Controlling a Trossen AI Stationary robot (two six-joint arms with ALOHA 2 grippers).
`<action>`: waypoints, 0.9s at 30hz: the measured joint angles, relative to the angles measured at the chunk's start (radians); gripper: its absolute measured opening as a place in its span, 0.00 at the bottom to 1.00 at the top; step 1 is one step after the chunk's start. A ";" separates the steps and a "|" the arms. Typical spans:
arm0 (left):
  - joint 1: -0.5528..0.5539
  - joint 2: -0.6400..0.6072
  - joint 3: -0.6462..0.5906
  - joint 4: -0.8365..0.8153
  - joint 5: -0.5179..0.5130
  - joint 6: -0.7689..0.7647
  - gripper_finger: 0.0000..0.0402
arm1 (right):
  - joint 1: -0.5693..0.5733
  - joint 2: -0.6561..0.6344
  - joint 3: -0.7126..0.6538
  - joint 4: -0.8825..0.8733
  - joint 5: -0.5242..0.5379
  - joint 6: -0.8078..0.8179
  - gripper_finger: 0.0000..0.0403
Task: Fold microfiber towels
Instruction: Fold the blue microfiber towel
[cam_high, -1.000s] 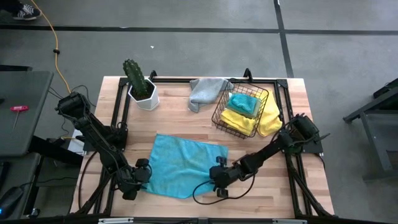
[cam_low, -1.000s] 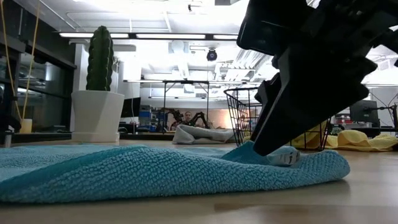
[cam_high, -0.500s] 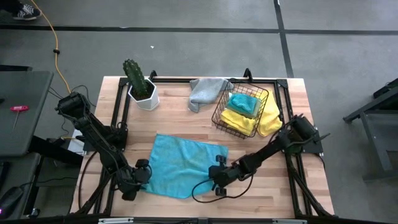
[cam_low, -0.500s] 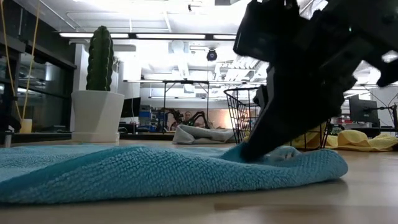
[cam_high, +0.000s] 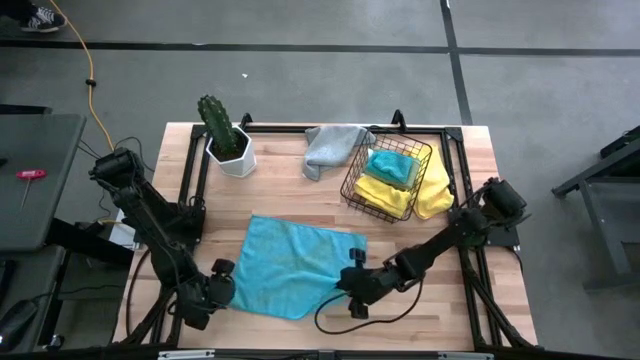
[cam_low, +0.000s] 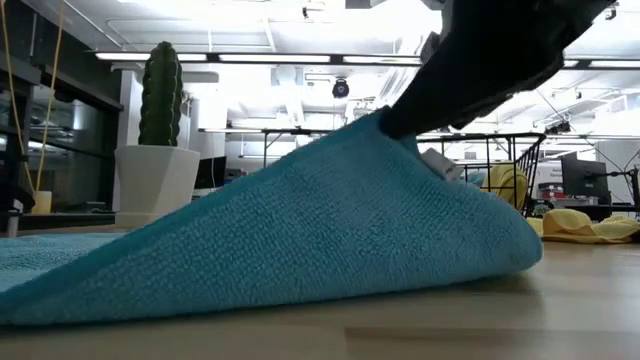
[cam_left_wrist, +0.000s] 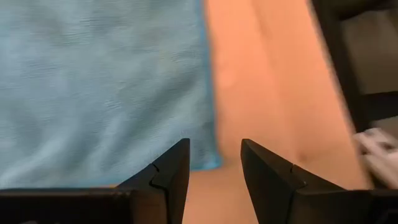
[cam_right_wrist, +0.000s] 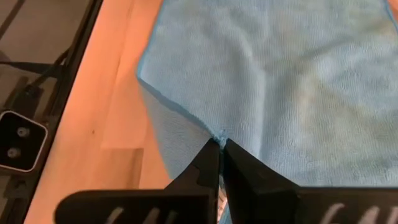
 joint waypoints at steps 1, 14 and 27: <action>-0.012 0.000 0.000 -0.015 -0.025 0.000 0.33 | 0.005 -0.005 0.000 -0.001 0.005 -0.001 0.00; -0.085 0.167 0.052 -0.025 -0.100 0.023 0.33 | 0.019 -0.007 0.000 0.000 0.030 -0.011 0.00; -0.090 0.279 0.163 -0.150 -0.101 0.053 0.19 | 0.024 -0.008 0.000 0.000 0.029 -0.008 0.00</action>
